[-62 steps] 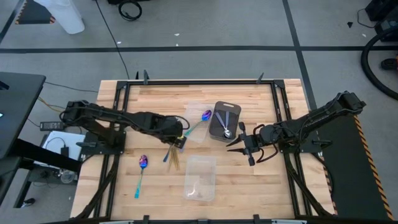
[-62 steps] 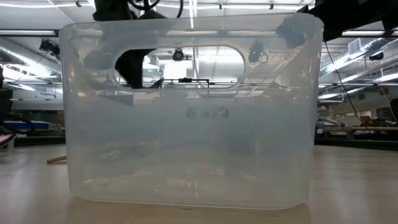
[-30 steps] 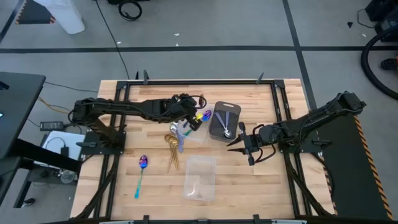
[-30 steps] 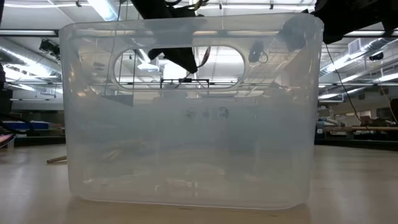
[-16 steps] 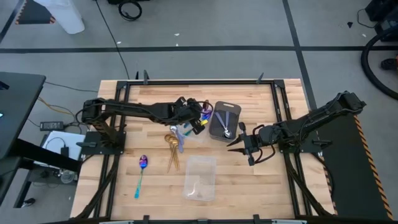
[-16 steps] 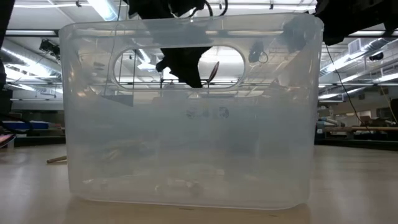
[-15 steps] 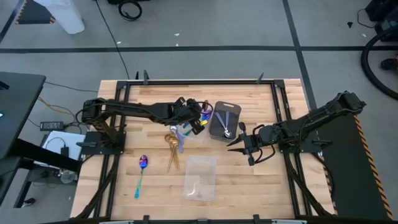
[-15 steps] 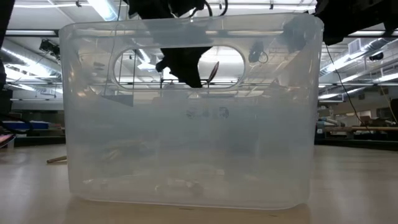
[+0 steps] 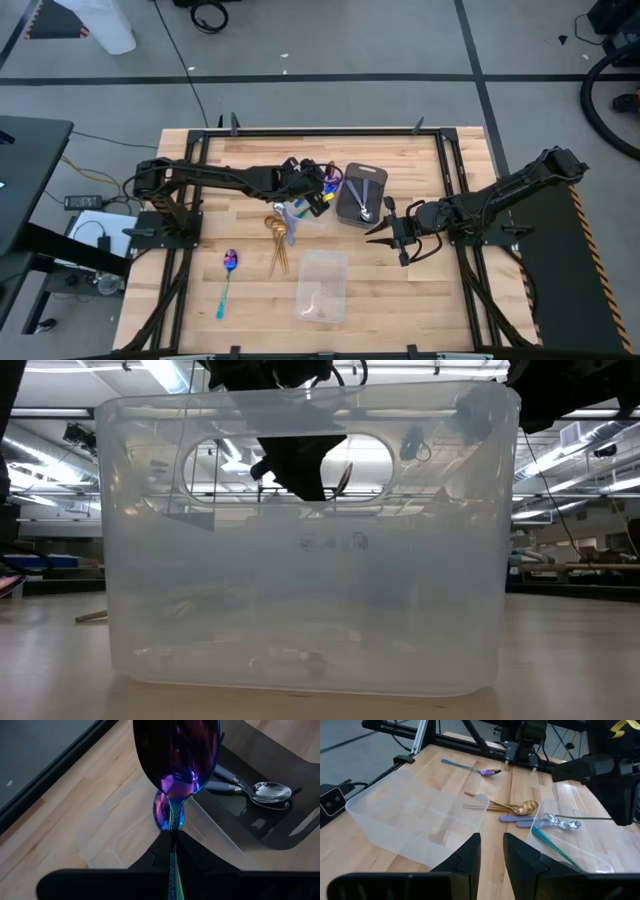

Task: Sort silverware by color (type)
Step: Put the blue spoon into the top transparent bin

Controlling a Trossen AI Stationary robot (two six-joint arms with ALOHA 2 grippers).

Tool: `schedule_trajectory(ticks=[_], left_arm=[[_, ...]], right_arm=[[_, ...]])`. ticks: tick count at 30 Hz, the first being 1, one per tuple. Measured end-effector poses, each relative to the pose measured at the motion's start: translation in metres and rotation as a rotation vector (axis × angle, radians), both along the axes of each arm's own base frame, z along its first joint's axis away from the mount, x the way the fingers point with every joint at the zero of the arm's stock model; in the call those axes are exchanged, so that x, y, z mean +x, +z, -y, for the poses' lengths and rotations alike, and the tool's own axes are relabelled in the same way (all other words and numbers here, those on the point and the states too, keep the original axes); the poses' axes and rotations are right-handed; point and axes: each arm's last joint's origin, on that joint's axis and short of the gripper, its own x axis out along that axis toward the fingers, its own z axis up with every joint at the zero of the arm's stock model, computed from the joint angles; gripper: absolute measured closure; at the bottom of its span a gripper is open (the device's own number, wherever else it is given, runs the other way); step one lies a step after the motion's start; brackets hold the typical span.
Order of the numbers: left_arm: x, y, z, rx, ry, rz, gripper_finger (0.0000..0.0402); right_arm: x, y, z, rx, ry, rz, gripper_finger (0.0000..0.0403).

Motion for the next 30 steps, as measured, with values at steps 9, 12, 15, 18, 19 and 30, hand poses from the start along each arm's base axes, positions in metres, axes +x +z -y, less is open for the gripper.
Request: schedule_trajectory(ticks=[9, 12, 15, 18, 19, 30], left_arm=[[0.003, -0.01, 0.004, -0.03, 0.038, -0.01, 0.0379], [0.003, -0.017, 0.004, -0.043, 0.052, -0.034, 0.0379], [0.002, -0.021, 0.005, -0.058, 0.069, -0.056, 0.0379], [0.004, -0.024, 0.004, -0.078, 0.083, -0.047, 0.0379], [0.003, -0.026, 0.005, -0.087, 0.081, -0.066, 0.0379], [0.007, -0.042, 0.007, -0.14, 0.107, -0.084, 0.0378]], right_arm=[[0.0, 0.0, 0.0, 0.0, 0.001, -0.002, 0.0309], [0.0, 0.0, 0.0, 0.0, 0.002, -0.003, 0.0309], [0.0, -0.001, -0.001, -0.001, 0.004, -0.006, 0.0309], [-0.001, -0.001, -0.001, -0.001, 0.006, -0.007, 0.0309], [-0.001, 0.0, -0.001, 0.0, 0.007, -0.004, 0.0309], [-0.001, -0.001, -0.001, -0.001, 0.008, -0.007, 0.0309]])
